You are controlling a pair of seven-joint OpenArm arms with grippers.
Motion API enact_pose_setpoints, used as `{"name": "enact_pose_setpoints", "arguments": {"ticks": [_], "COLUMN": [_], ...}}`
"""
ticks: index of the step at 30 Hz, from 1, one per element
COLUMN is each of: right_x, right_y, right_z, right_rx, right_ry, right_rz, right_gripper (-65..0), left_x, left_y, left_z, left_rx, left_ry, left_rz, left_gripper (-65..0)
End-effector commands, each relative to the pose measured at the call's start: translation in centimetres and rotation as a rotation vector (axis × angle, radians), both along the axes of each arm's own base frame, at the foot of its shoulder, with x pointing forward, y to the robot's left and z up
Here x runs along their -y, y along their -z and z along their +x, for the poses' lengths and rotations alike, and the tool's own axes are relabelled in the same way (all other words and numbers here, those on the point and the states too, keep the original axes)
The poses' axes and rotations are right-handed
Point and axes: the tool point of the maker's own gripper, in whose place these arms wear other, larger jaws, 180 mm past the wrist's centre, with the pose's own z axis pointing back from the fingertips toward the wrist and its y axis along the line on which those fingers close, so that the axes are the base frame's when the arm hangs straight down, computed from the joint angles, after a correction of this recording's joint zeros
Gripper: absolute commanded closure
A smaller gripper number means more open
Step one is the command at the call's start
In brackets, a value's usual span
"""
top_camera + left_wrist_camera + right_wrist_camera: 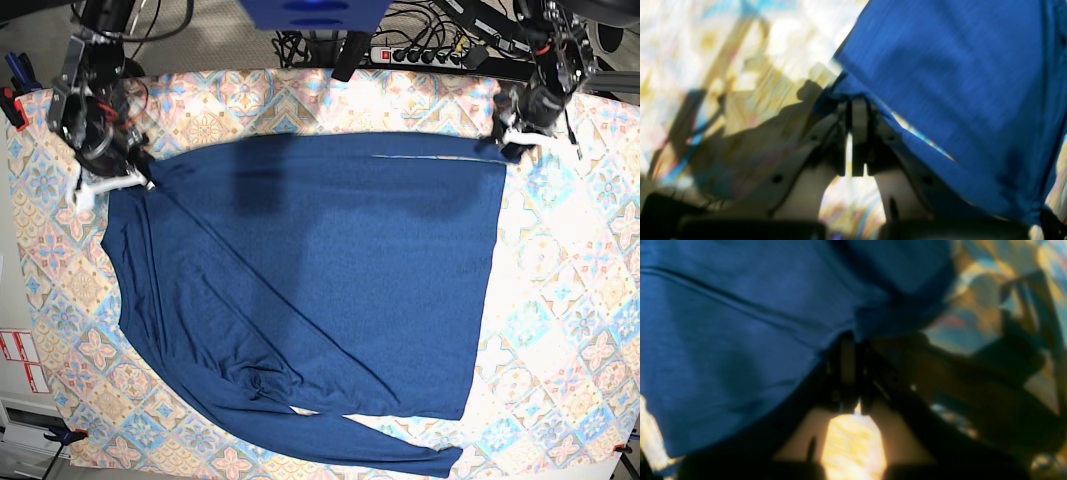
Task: Fold the T-shirt properly
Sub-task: 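Lift the shirt's shoulders with both grippers and pull toward the robot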
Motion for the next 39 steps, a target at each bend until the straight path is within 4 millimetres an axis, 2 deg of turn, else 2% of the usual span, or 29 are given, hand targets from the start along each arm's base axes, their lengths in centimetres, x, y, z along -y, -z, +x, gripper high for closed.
{"name": "enact_pose_setpoints", "arguments": {"ticks": [1,10,13,18,19,26,28,31,33,35,39], "right_x": [0.4,0.3,0.3,0.3,0.3,0.3,0.3,0.3,0.3,0.3,0.3], "right_y": [-1.3,-2.4,-2.8,-2.4,-2.3,-2.3,-2.3,-2.3,-2.3,-2.2,-2.2], "right_z": [1.3,3.5,4.1,3.9,3.9,3.8,3.8,3.8,3.8,3.7,3.6], "right_rx": [0.048,0.096,0.109,0.099,0.098,0.097,0.097,0.097,0.097,0.095,0.092], "right_ry": [-0.008,-0.006,-0.007,-0.002,-0.002,-0.001,-0.001,-0.001,-0.001,-0.001,-0.003], "right_rz": [-0.015,-0.015,-0.014,-0.009,-0.012,-0.009,-0.009,-0.009,-0.009,-0.009,-0.008], "right_gripper": [0.0,-0.1,-0.1,0.0,0.0,0.0,0.0,0.0,0.0,0.0,0.0], "left_x": [-0.3,-0.5,-0.8,-1.3,-1.3,-0.6,-0.5,-0.5,-0.8,-0.9,-0.6], "left_y": [-1.1,-4.0,-3.2,0.5,0.7,3.2,3.3,3.8,4.3,4.0,2.7], "left_z": [1.2,6.9,8.2,8.8,9.0,8.2,7.8,7.1,5.9,5.4,3.7], "left_rx": [0.045,0.178,0.173,0.098,0.095,0.030,0.025,0.006,-0.016,-0.013,0.001], "left_ry": [0.005,-0.004,-0.026,-0.077,-0.081,-0.093,-0.093,-0.097,-0.101,-0.095,-0.071], "left_rz": [0.013,0.011,-0.018,-0.089,-0.095,-0.142,-0.144,-0.143,-0.138,-0.125,-0.099], "left_gripper": [0.0,0.0,0.0,0.0,0.0,-0.1,-5.7,-18.1,-24.4,-27.5,-27.6]}}
